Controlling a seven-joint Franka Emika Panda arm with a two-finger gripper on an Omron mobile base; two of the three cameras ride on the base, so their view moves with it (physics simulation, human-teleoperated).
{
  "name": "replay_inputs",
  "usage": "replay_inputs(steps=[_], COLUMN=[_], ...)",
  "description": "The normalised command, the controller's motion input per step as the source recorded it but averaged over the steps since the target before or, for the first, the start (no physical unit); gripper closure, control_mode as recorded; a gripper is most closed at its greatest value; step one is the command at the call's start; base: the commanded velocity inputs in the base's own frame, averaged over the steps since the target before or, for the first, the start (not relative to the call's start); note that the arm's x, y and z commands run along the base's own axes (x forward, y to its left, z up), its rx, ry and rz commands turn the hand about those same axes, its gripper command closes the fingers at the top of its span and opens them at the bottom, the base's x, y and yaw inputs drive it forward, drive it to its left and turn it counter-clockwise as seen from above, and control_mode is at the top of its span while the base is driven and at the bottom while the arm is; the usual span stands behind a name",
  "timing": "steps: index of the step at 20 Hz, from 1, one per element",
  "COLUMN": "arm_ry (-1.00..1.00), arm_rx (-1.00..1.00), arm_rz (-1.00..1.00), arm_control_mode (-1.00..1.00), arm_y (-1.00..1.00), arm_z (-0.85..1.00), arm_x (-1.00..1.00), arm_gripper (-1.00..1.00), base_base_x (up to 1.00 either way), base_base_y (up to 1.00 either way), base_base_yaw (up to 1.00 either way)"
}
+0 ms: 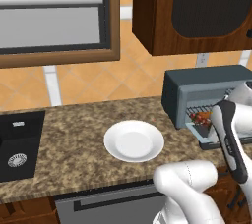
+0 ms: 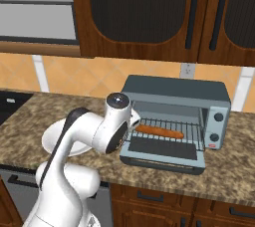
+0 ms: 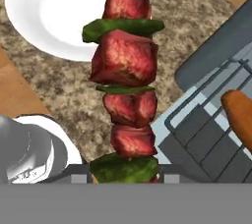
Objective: Pick up the kebab skewer and baguette bread, and place them inside the toaster oven. Close the toaster oven door and start by setting the timer.
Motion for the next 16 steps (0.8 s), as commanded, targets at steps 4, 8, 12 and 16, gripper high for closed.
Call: replay_inputs(steps=[4,8,12,16], arm_ry=[0.0,0.0,0.0,0.0], arm_rx=[-0.09,-0.09,-0.18,-0.2], arm_rz=[0.28,0.21,0.2,0.15], arm_control_mode=[-1.0,-1.0,-1.0,-1.0], arm_y=[-0.92,-0.71,-0.16,-0.02], arm_z=[0.01,0.16,0.0,0.0], arm_x=[0.12,0.38,0.26,0.24], arm_gripper=[1.0,1.0,1.0,1.0], base_base_x=[0.0,0.0,0.0,0.0], base_base_y=[0.0,0.0,0.0,0.0], base_base_yaw=[0.0,0.0,0.0,0.0])
